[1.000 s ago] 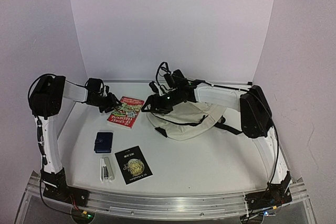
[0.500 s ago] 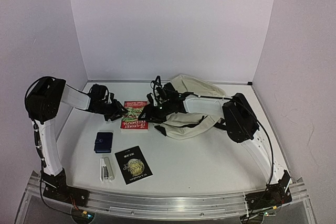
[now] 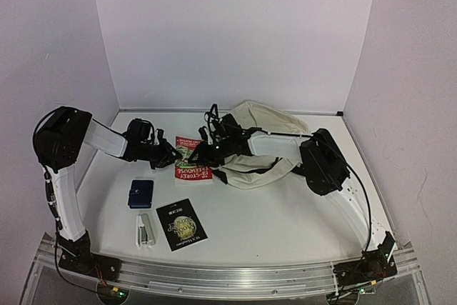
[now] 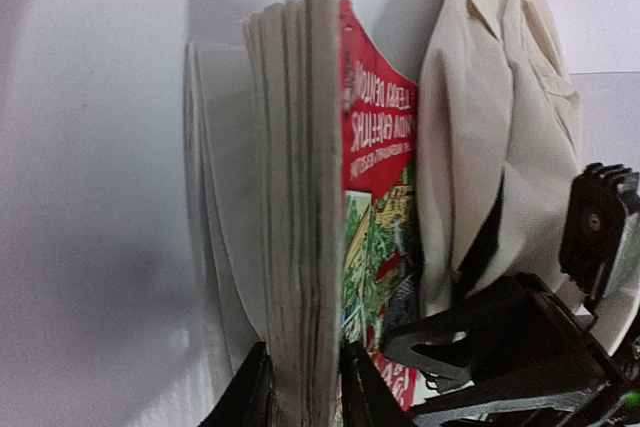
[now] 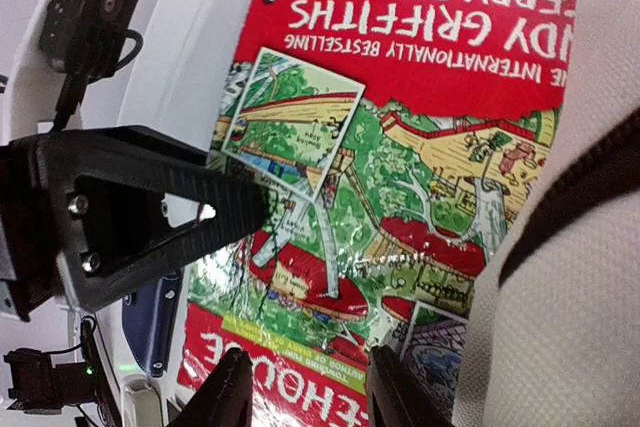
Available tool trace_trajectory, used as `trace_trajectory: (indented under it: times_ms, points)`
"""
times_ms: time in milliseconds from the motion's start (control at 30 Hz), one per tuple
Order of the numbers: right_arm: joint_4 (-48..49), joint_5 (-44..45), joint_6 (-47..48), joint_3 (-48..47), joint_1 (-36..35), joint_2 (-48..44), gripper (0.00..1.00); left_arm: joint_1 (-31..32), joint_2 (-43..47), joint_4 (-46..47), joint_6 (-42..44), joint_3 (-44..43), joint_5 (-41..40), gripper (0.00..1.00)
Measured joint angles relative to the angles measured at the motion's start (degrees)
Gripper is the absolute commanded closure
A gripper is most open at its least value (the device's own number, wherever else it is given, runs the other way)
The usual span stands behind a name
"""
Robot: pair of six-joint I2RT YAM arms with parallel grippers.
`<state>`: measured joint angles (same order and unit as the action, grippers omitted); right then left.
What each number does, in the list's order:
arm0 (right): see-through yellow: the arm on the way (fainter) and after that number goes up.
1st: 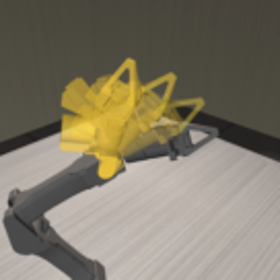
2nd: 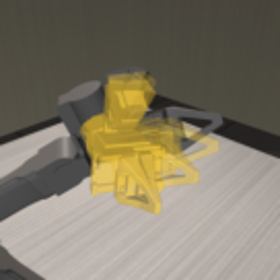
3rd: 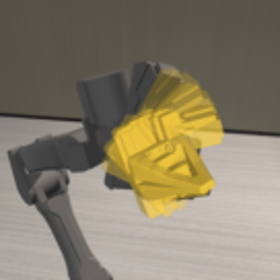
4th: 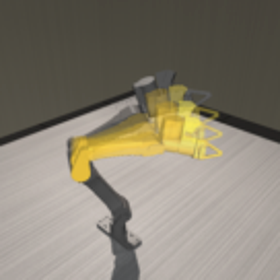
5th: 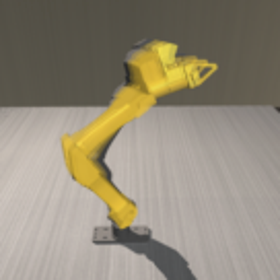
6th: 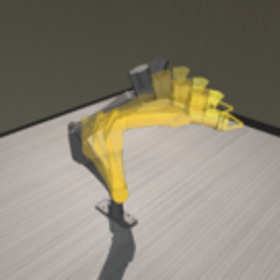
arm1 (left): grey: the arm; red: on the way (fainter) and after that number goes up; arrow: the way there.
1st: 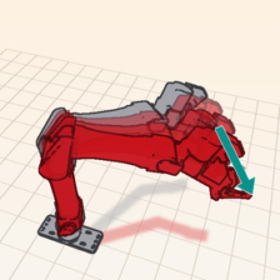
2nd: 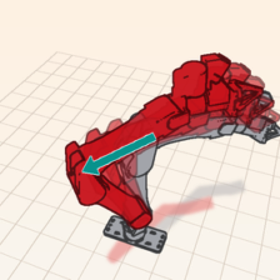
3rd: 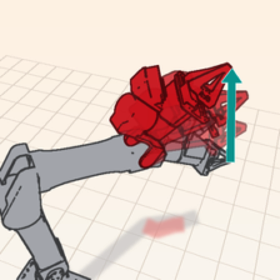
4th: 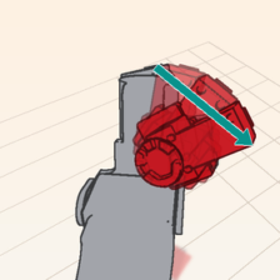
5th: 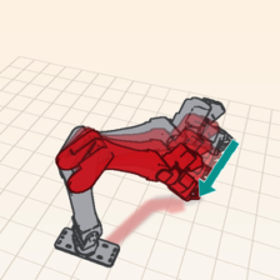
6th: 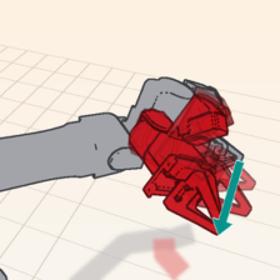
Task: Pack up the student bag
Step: Pick up the book from the center of the board.
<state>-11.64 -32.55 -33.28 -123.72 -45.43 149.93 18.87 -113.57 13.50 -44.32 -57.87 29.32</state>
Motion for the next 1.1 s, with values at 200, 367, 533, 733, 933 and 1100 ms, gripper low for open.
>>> trace_trajectory:
  times_ms: [200, 367, 533, 733, 933, 1100]
  points:
    - [0.3, -0.1, 0.0, 0.1, 0.0, 0.0, 0.62, 1.1, 2.2, 2.0, -0.8, 0.5, 1.1, 0.80]
    - [1.1, -0.4, 0.1, 0.7, 0.1, 0.0, 0.62, 1.0, 1.1, 3.7, -2.1, 0.5, 1.6, 0.84]
    - [2.2, -0.7, 1.3, 2.2, 0.1, -0.8, 0.51, 0.9, 0.4, 4.6, -2.8, 0.6, 1.4, 0.99]
    - [0.5, -1.9, 4.4, 7.6, 0.0, -6.1, 0.18, 1.7, 4.3, 0.3, -1.8, 1.0, -1.2, 1.00]
    - [-2.9, -4.7, 6.9, 12.3, 0.2, -15.1, 0.02, 1.1, 15.5, -6.3, 0.0, 2.5, -4.1, 1.00]
    - [-3.3, -8.3, 7.3, 13.7, 2.8, -23.0, 0.02, 0.3, 23.7, -7.3, 0.9, 2.5, -3.7, 1.00]
